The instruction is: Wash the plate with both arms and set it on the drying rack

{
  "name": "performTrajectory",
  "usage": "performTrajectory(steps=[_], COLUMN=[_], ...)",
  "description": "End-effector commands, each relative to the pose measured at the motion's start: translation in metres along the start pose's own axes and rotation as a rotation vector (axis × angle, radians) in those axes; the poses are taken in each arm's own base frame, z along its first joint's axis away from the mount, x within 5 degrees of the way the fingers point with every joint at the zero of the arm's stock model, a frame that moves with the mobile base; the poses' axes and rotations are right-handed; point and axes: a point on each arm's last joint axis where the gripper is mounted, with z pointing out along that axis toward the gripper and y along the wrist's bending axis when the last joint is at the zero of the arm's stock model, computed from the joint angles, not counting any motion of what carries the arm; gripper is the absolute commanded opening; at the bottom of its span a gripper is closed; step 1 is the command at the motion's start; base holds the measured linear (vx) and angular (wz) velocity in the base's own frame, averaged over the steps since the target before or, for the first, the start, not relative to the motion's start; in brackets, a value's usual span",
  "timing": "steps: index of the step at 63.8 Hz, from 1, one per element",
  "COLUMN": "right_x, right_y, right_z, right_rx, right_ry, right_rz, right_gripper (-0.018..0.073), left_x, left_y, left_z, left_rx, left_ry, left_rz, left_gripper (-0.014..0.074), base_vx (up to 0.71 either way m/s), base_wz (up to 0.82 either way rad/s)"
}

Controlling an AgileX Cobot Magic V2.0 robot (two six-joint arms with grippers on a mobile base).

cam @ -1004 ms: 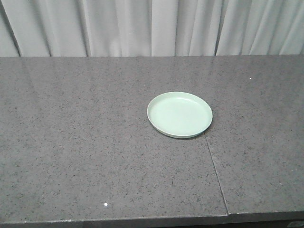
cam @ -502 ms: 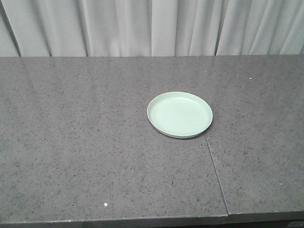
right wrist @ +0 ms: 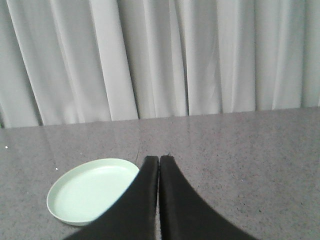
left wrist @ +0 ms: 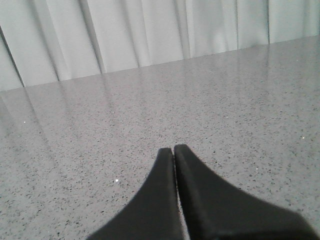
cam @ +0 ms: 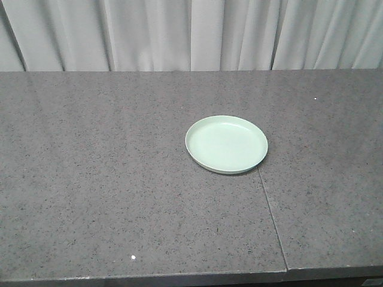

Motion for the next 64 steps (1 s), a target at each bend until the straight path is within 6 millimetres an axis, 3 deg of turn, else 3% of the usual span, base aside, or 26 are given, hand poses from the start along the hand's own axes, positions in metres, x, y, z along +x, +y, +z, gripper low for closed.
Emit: performTrajectory(steps=[1, 8, 18, 24, 34, 41, 52, 64], right_x=[-0.025, -0.037, -0.045, -0.046, -0.05, -0.069, -0.089, -0.085], right_y=[0.003, 0.006, 0.008, 0.008, 0.009, 0.014, 0.027, 0.039], right_z=[0.012, 0.024, 0.043, 0.05, 0.07, 0.091, 0.133, 0.191], right_rx=[-0.004, -0.013, -0.029, -0.024, -0.034, -0.063, -0.177, -0.323], right_ry=[-0.009, 0.049, 0.048, 0.031, 0.125, 0.173, 0.284, 0.422], right_rz=[-0.028, -0.052, -0.064, -0.062, -0.076, -0.091, -0.105, -0.088], right_gripper=[0.0036, 0.0158, 0.0444, 0.0542, 0.0557, 0.0557, 0.0557, 0.0557], left_x=[-0.015, -0.015, -0.015, -0.015, -0.015, -0.015, -0.015, -0.015], left_y=[0.0, 0.0, 0.0, 0.0, 0.0, 0.0, 0.0, 0.0], left_z=[-0.003, -0.003, -0.003, -0.003, -0.003, -0.003, -0.003, -0.003], left_rx=[0.005, 0.005, 0.005, 0.005, 0.005, 0.005, 0.005, 0.005], left_ry=[-0.109, -0.109, -0.109, -0.109, -0.109, -0.109, -0.109, -0.109], left_rz=[-0.011, -0.011, -0.011, -0.011, -0.011, -0.011, -0.011, -0.011], left_gripper=[-0.0006, -0.0006, -0.0006, -0.0006, -0.0006, -0.0006, -0.0006, -0.0006], base_vx=[0.0, 0.0, 0.0, 0.0, 0.0, 0.0, 0.0, 0.0], base_wz=[0.0, 0.0, 0.0, 0.0, 0.0, 0.0, 0.0, 0.0])
